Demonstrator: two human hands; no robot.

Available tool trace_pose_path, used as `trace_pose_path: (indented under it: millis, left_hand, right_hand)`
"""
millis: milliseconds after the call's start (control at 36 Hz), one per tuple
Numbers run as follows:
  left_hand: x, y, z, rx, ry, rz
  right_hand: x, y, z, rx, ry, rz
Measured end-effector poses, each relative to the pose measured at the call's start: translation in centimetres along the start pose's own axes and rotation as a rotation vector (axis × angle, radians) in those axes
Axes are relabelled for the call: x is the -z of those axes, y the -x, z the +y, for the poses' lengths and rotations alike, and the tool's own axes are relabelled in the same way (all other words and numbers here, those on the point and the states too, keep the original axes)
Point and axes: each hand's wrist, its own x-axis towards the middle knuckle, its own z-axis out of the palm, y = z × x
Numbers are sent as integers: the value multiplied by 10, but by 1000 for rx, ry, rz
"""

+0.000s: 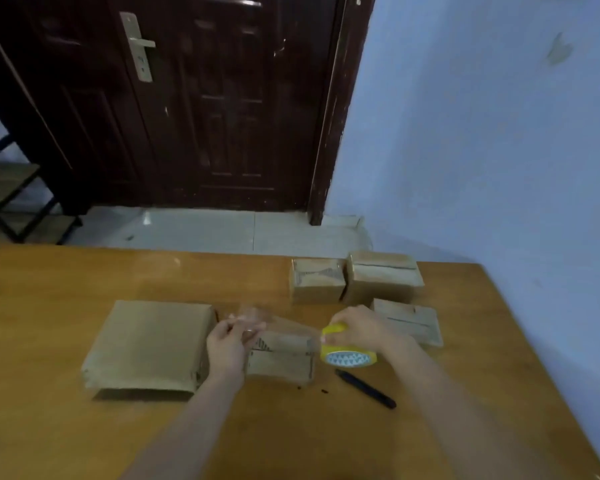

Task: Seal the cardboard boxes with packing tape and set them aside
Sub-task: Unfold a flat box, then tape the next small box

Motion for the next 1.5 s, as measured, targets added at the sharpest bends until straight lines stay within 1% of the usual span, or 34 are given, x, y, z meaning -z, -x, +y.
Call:
trace_pose_path:
  millis: [194,278,333,556,694,778,889,1056,1250,1333,1361,1444,1500]
  left_hand:
    - [9,-9,-34,100,64,-21]
    - [13,-12,-44,134,81,-51]
    - [14,-15,-47,150,107,-28]
    - [15,-25,-52,141,236,-55]
    - [15,-28,-54,151,300,-29]
    - [17,-28,-53,170,349,-9]
    - [17,-27,-50,194,334,24]
    - [15,-27,-50,200,288,24]
    - [11,-25,-49,209,303,21]
    - [11,-19,-47,173,248,36]
    - [10,-17,-47,135,190,64]
    - [12,-9,-48,-10,-101,190]
    - [14,-8,-50,-40,-183,249]
  right_hand:
    - [-23,-5,9,-68,39,-32]
    - [-33,-7,12,-55,25,-37]
    - [-37,-9,12,-61,17,-45]
    - [-44,-20,11,-116,44,-68]
    - [-47,-29,6,-171,107,-44]
    - [-48,-35,2,-178,134,-70]
    - [-49,-40,2,-177,133,-99]
    - [-49,-46,1,-185,146,-124]
    - [-46,-52,0,-196,172,-150]
    - [-47,-53,0,-195,174,-146]
    - [-47,-53,0,-195,174,-143]
    - [-49,-52,0,-206,180,-152]
    - [-50,-52,0,-211,181,-158]
